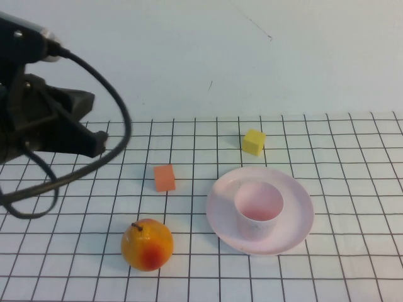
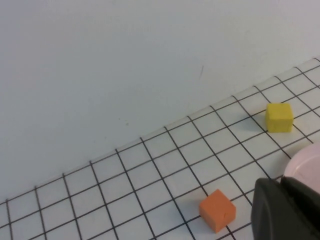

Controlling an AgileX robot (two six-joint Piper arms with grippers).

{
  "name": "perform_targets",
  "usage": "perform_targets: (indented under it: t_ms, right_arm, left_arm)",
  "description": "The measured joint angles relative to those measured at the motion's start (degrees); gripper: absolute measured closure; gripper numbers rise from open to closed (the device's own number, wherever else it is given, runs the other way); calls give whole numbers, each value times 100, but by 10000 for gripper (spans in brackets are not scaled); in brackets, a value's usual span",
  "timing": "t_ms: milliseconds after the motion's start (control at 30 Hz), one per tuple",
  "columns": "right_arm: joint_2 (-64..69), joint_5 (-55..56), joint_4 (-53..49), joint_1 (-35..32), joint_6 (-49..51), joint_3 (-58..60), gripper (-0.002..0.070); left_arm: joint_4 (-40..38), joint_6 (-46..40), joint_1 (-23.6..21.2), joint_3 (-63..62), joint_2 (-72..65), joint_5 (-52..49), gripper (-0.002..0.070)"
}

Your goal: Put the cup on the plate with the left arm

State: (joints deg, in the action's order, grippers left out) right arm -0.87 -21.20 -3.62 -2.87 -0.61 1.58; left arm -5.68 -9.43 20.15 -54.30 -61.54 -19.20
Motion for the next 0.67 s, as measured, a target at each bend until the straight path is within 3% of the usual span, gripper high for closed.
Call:
perform_targets:
  t_ms: [433,667]
  right_arm:
    - [0,0,0,0,0,0,678]
    - [0,0,0,0,0,0,678]
  left_arm:
    - [331,-84,-1310,104,2414,-2147,676]
    - [319,-121,-1881,1318,3809,-1881,676]
